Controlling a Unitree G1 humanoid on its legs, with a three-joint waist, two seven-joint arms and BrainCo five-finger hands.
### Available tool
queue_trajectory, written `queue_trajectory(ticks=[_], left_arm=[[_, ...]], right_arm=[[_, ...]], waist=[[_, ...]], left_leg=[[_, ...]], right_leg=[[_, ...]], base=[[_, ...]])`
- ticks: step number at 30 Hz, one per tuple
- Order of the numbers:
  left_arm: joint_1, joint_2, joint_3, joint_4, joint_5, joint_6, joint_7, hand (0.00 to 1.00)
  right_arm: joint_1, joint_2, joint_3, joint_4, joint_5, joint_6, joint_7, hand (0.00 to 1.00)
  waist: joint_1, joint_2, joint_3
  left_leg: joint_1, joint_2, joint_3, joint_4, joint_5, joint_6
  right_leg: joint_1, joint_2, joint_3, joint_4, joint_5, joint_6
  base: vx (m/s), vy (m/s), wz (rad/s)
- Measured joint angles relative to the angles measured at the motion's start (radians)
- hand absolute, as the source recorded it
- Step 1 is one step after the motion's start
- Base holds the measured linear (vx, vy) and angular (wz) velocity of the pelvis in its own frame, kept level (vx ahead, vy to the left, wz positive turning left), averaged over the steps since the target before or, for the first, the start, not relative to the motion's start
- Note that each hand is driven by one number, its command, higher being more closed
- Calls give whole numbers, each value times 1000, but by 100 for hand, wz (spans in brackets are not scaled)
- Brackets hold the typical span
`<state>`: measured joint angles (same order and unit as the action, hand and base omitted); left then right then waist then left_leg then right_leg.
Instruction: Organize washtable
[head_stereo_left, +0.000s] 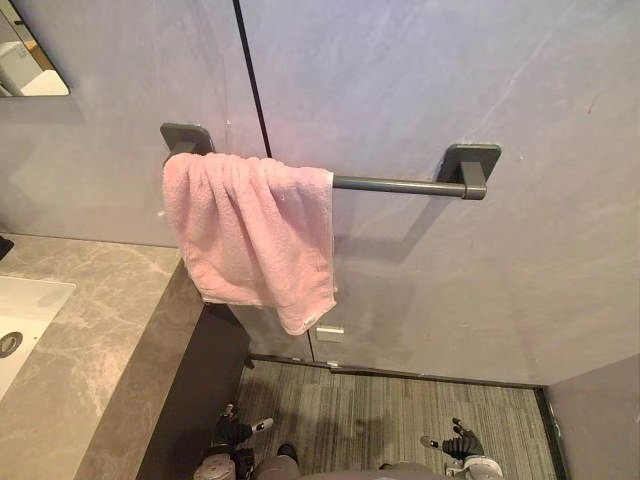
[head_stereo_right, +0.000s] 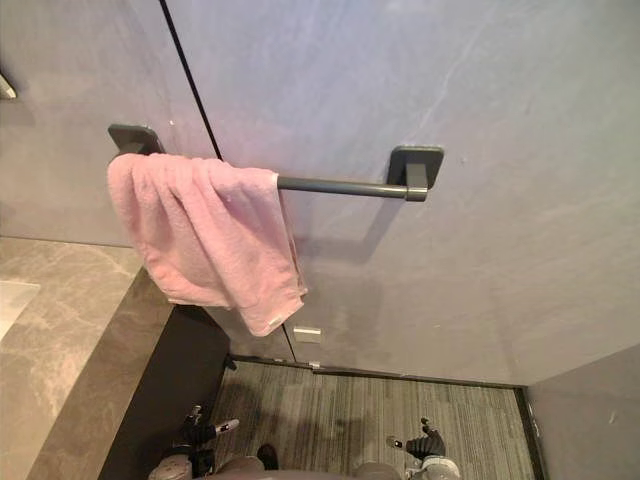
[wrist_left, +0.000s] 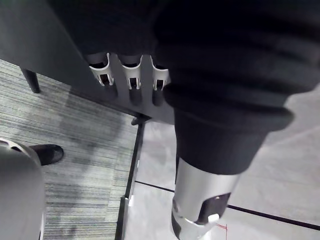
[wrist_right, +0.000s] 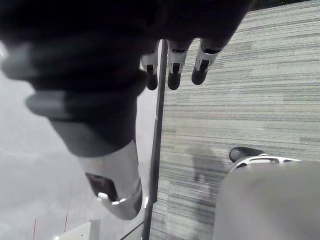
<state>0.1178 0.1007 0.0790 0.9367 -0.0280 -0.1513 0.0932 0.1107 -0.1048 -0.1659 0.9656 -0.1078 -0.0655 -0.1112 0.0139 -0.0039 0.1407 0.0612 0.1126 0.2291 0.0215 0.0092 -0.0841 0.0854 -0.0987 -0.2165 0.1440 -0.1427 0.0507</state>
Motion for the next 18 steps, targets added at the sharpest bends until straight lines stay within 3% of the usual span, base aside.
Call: queue_trajectory(ticks=[8, 18], left_arm=[[-2, 42, 1, -18, -21, 0, 20, 0], [40, 114, 44, -466, -52, -29, 42, 0]], right_arm=[[1, -33, 3, 4, 1, -1, 1, 0], [-37, -65, 7, 19, 1, 0, 5, 0]], waist=[[0, -8, -8], [0, -7, -21]], left_leg=[[13, -13, -28, -60, 29, 6], [15, -44, -89, -92, 43, 24]], right_leg=[[-3, 4, -1, -25, 18, 2], [15, -14, -27, -49, 21, 9]], base=[[-36, 5, 2], [22, 23, 10]])
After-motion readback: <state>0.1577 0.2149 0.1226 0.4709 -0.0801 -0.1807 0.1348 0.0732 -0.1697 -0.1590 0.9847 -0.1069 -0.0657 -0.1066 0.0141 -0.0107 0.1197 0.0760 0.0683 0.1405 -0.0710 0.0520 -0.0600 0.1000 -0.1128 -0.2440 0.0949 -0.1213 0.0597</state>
